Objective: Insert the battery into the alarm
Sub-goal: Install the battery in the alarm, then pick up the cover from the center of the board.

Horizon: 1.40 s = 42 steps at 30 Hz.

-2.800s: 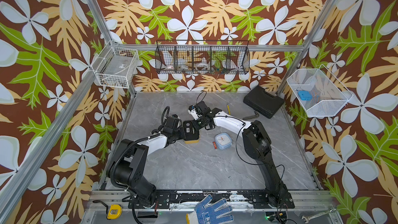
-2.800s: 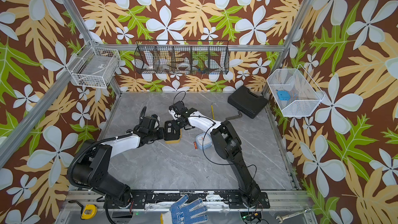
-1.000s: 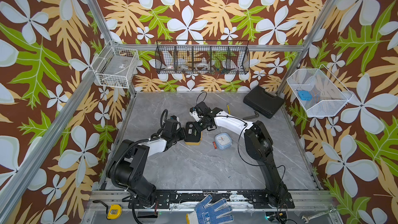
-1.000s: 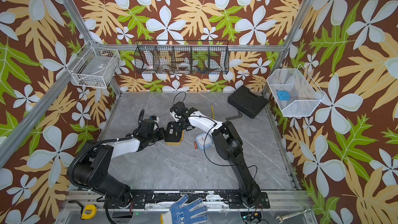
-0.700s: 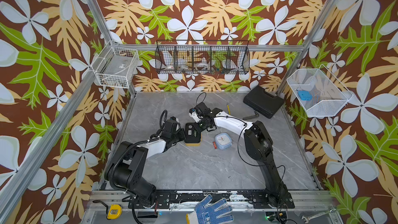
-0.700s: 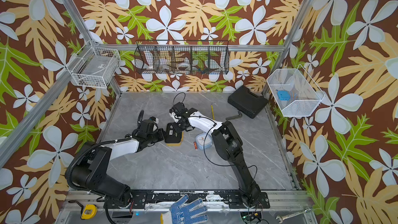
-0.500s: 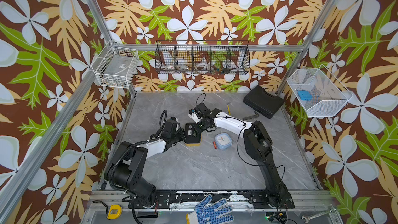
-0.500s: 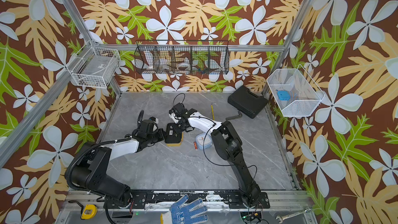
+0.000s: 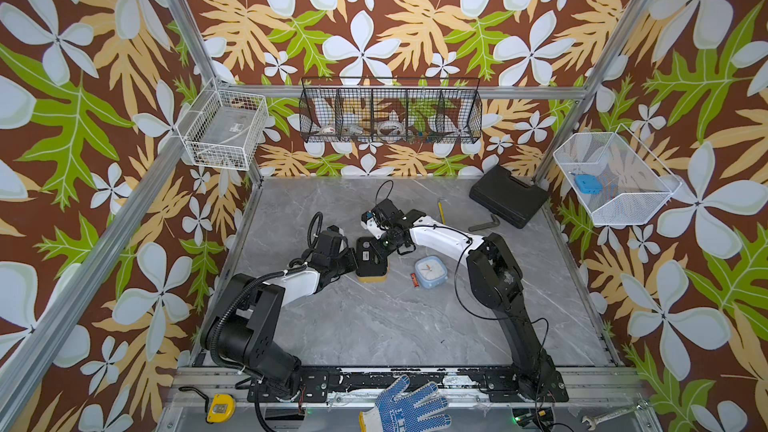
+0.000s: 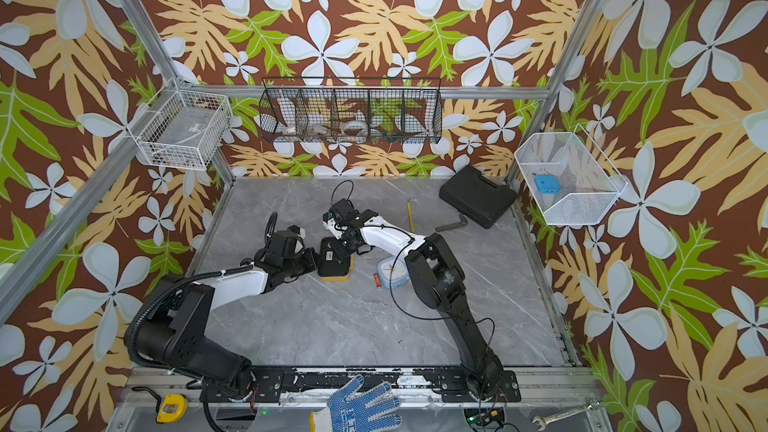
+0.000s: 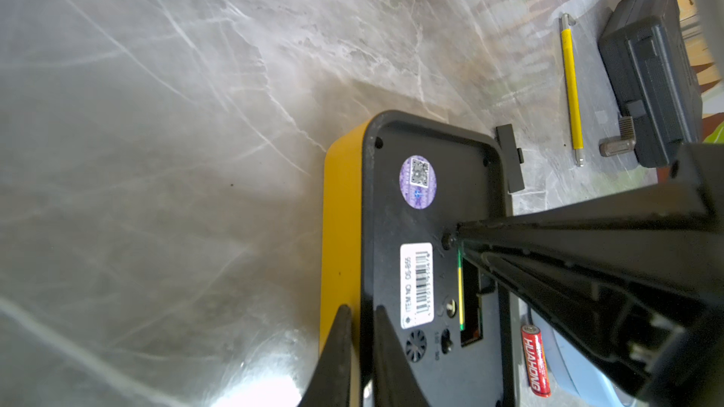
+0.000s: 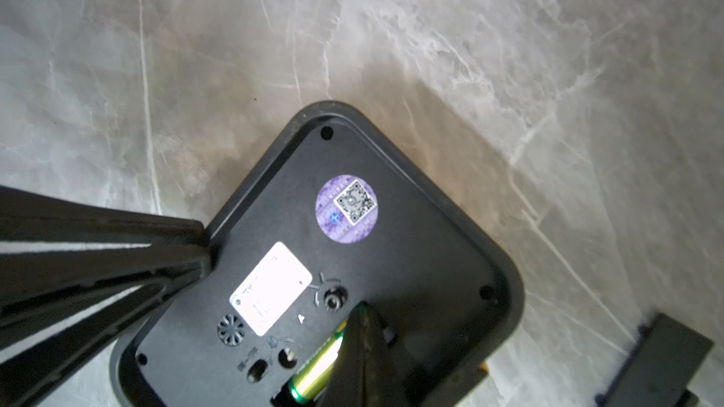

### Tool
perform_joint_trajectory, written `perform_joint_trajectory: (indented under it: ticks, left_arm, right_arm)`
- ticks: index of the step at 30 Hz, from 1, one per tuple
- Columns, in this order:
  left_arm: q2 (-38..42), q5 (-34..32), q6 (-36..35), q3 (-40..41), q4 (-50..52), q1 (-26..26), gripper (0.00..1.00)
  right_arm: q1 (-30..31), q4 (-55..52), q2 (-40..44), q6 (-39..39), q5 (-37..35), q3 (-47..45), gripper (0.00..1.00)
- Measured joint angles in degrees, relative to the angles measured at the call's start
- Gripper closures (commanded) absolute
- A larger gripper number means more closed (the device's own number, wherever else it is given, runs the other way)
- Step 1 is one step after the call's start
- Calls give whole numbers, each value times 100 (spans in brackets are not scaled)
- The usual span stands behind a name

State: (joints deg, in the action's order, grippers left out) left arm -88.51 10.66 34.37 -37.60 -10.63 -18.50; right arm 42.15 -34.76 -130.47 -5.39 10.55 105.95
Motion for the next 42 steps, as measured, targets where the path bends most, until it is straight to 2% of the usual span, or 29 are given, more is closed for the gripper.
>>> perform_joint_trajectory:
  ticks: [5, 9, 16, 21, 26, 33, 42]
  left_arm:
    - [146, 57, 0, 4, 275, -26, 86]
    - [260, 52, 52, 7, 361, -26, 86]
    - [415, 120, 203, 7, 376, -26, 78]
    - [503, 140, 256, 4, 398, -26, 65]
    - [516, 138, -35, -96, 697, -26, 54]
    - [457, 326, -452, -57, 1005, -26, 51]
    - [376, 636, -474, 15, 1064, -42, 52]
  right_arm:
    - [-42, -216, 308, -20, -74, 42, 78]
    - [-219, -111, 629, -63, -146, 212, 72]
    - [-756, 96, 850, -208, 20, -26, 72]
    - [-1451, 223, 717, -339, 107, -485, 69]
    - [-1631, 337, 470, -332, 264, -645, 67]
    - [-1696, 466, 114, -319, 411, -505, 70]
    - [-1685, 518, 28, -339, 605, -551, 73]
